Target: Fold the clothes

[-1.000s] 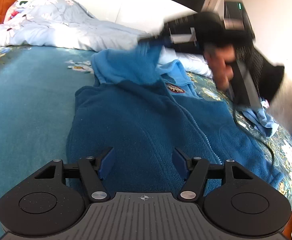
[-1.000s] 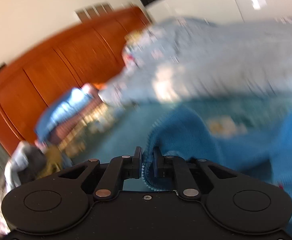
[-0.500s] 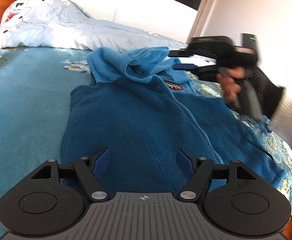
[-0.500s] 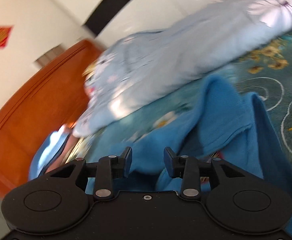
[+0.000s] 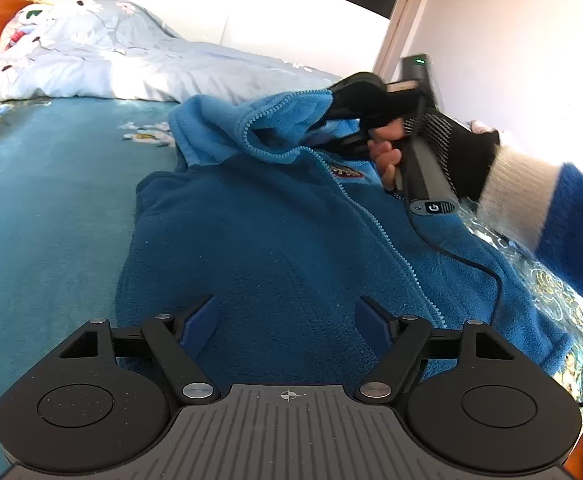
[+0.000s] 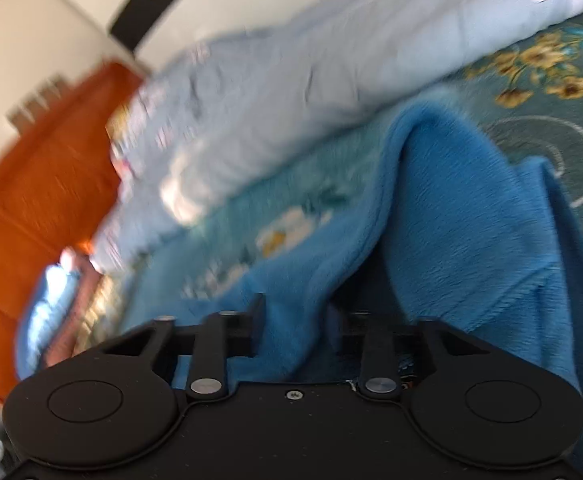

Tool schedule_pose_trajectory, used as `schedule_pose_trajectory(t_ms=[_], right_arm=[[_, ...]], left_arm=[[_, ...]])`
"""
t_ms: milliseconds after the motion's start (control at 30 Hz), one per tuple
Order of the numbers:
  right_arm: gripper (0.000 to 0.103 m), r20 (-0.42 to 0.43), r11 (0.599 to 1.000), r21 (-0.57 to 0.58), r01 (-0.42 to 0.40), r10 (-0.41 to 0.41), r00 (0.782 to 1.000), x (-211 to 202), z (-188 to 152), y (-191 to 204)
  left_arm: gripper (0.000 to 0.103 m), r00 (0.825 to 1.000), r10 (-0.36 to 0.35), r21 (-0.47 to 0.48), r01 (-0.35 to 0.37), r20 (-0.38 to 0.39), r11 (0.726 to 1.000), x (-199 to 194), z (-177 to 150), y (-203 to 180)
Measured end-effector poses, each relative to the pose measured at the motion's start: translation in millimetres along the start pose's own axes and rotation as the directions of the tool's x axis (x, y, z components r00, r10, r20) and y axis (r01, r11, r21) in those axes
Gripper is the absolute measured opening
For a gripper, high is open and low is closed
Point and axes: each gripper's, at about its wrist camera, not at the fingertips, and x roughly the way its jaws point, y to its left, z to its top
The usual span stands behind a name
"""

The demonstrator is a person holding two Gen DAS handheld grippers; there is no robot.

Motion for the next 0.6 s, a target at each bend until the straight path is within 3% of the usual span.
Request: schedule_pose_trajectory(t_ms=[67,167,300,500,600], right_arm=[[0.009,-0.018,0.999,-0.012,-0.030,0.030,0.999,3,8,4],[0.008,0.078,0.997,-0.014,-0.075,0.076,0.994,-7,37,10],[0.008,0.154,0.996,-0.080,-0.040,0.052,0.987,-5,79,25],[0.007,0.132,0.989,-0.129,0.066,-0.049,0.990,34,97,27],[0.008,0.092,0.995,-0.085,0.059,-0.052,0.994,47,92,14]], left_arm=[[0.074,1.000,-0.005,-0.003,0.005,0.001,1.000,0,0,1],[0.074,1.000,-0.010,-0.010,0.010,0.006,1.000,0,1,3],[0.075,1.000,-0.011,-0.006,0.011,0.009,1.000,3,1,2],[0.077,1.000,-0.009,0.018,0.008,0.011,1.000,4,0,-1],[0.077,1.000,-0.007,0.019,0.006,0.012,1.000,5,0,-2]])
